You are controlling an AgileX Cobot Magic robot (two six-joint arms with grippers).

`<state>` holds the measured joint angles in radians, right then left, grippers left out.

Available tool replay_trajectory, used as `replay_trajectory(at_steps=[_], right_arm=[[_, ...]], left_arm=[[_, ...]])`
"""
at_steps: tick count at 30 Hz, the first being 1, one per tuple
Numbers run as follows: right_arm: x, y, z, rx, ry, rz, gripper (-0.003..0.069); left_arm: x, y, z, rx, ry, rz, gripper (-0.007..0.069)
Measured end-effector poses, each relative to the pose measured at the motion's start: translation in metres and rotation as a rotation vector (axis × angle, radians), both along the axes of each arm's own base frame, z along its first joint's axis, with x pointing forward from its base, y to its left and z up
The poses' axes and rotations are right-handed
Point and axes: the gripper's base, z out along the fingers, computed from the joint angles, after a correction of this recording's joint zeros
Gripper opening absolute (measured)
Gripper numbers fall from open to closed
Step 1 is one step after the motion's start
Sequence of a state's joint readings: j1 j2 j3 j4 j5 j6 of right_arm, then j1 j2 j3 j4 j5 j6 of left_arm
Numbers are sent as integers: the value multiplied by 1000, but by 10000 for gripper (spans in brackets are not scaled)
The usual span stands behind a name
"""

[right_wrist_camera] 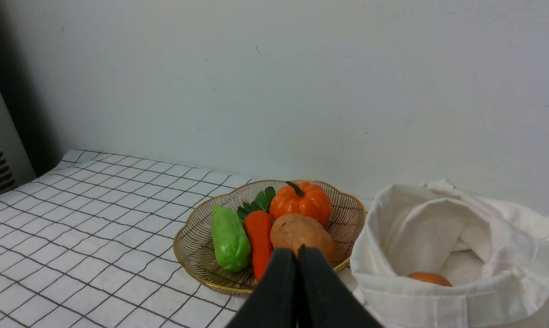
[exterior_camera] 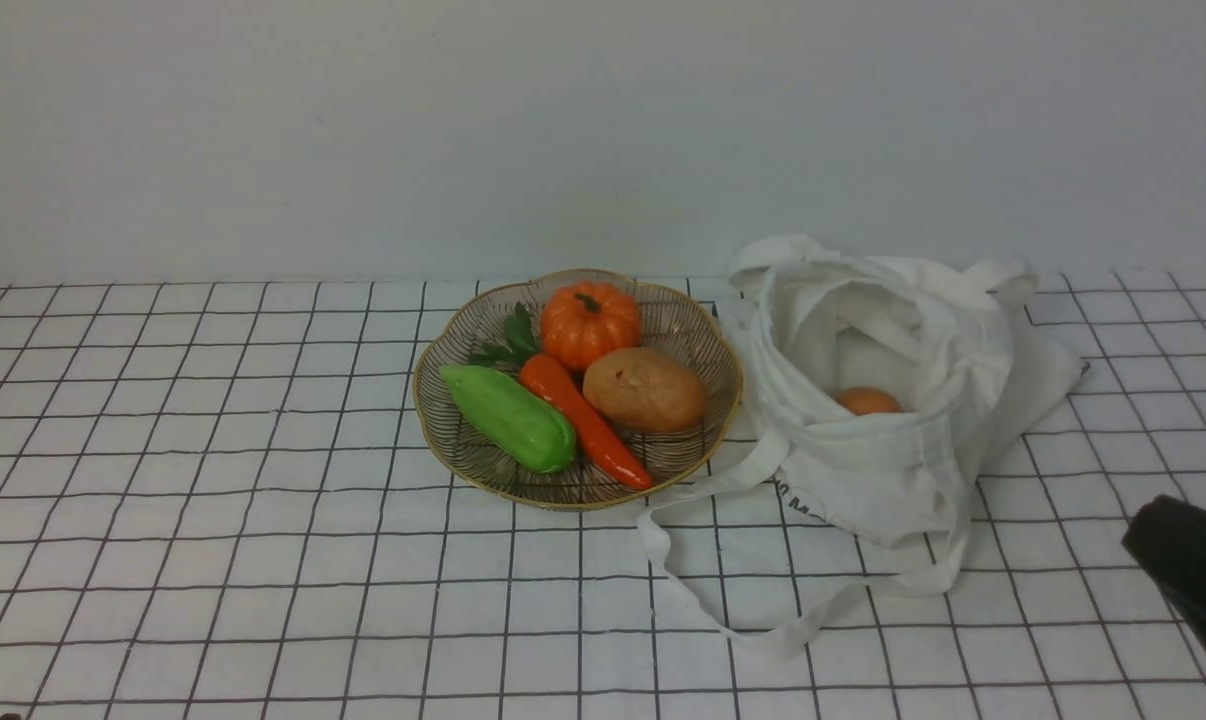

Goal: Take vegetables from bag on white checkered tablecloth place on plate.

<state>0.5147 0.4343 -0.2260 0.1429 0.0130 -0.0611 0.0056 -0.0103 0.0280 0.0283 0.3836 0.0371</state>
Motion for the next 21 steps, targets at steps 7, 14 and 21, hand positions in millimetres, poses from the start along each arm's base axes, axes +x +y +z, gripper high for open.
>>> replay_trajectory(at_steps=[7,14,21], right_arm=[[-9,-7,-10,-31,-37,-13,-15],[-22,-31,-49,-107,32,-229,-15],[-35,-46,-75,-167,147,-416,-15]], left_arm=[[0,0,0,0,0,0,-8],[0,0,0,0,0,0,-8],[0,0,0,0,0,0,-8]])
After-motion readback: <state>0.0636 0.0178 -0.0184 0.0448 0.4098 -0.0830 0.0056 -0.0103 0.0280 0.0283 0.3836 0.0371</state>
